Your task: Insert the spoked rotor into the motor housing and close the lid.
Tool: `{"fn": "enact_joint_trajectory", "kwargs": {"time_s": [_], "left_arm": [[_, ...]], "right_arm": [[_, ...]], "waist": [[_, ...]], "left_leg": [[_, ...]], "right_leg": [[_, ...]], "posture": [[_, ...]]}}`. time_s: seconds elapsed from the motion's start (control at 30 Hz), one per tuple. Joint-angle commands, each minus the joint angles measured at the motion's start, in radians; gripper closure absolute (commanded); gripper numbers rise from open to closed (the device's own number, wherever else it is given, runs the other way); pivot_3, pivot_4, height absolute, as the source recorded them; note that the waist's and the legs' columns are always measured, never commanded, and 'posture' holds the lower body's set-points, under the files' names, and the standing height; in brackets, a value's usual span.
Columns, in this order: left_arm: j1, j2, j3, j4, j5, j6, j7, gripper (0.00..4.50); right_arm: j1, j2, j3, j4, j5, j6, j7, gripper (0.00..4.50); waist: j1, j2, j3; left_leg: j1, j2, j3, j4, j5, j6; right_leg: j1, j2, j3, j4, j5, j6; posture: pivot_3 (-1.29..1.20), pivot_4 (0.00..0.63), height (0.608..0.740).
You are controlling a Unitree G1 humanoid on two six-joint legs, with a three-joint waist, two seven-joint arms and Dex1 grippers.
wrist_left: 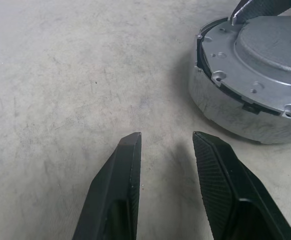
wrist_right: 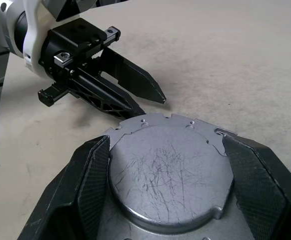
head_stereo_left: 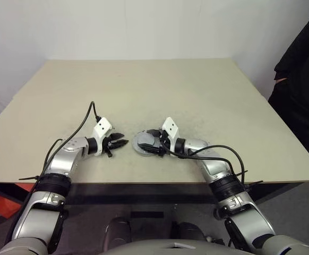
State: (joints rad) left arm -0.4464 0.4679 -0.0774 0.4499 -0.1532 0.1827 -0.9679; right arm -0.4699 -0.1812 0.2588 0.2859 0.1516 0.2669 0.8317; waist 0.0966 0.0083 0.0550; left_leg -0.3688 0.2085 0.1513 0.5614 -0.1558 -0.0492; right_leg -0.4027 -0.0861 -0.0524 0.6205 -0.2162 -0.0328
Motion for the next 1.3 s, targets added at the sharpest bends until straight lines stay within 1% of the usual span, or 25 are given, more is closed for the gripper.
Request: {"fn": "enact_joint_trajectory", "kwargs": {"time_s": [0.03,0.43,0.77,1.03,1.3], "left_arm": [[-0.017,0.01,0.012,-0.019,-0.003,-0.016,0.001,2.74],[-0.013,0.01,0.01,-0.015,-0.002,-0.016,0.0,2.74],[-0.015,0.011,0.01,-0.012,0.0,-0.016,0.002,2.74],[-0.013,0.01,0.011,-0.015,-0.001,-0.015,0.002,2.74],[-0.014,0.009,0.01,-0.014,0.0,-0.014,0.004,2.74]], "right_arm": [[-0.021,0.01,-0.017,-0.005,-0.005,-0.034,-0.025,1.37],[-0.032,-0.004,-0.014,-0.05,-0.021,-0.094,-0.036,1.37],[-0.012,-0.006,0.008,-0.022,-0.048,-0.104,-0.026,1.37],[-0.019,0.001,0.014,0.034,-0.087,-0.114,-0.061,1.37],[-0.013,-0.006,0.014,0.04,-0.094,-0.121,-0.057,1.37]], "waist": [[0.0,0.0,0.0],[0.0,0.0,0.0],[0.0,0.0,0.0],[0.0,0.0,0.0],[0.0,0.0,0.0]], "left_leg": [[0.0,0.0,0.0,0.0,0.0,0.0],[0.0,0.0,0.0,0.0,0.0,0.0],[0.0,0.0,0.0,0.0,0.0,0.0],[0.0,0.0,0.0,0.0,0.0,0.0],[0.002,0.0,0.0,0.0,0.0,0.0]], "right_leg": [[0.0,0.0,0.0,0.0,0.0,0.0],[0.0,0.0,0.0,0.0,0.0,0.0],[0.0,0.0,0.0,0.0,0.0,0.0],[0.0,0.0,0.0,0.0,0.0,0.0],[0.002,0.0,0.0,0.0,0.0,0.0]], "posture": [[0.0,0.0,0.74],[0.0,0.0,0.74],[0.0,0.0,0.74],[0.0,0.0,0.74],[0.0,0.0,0.74]]}}
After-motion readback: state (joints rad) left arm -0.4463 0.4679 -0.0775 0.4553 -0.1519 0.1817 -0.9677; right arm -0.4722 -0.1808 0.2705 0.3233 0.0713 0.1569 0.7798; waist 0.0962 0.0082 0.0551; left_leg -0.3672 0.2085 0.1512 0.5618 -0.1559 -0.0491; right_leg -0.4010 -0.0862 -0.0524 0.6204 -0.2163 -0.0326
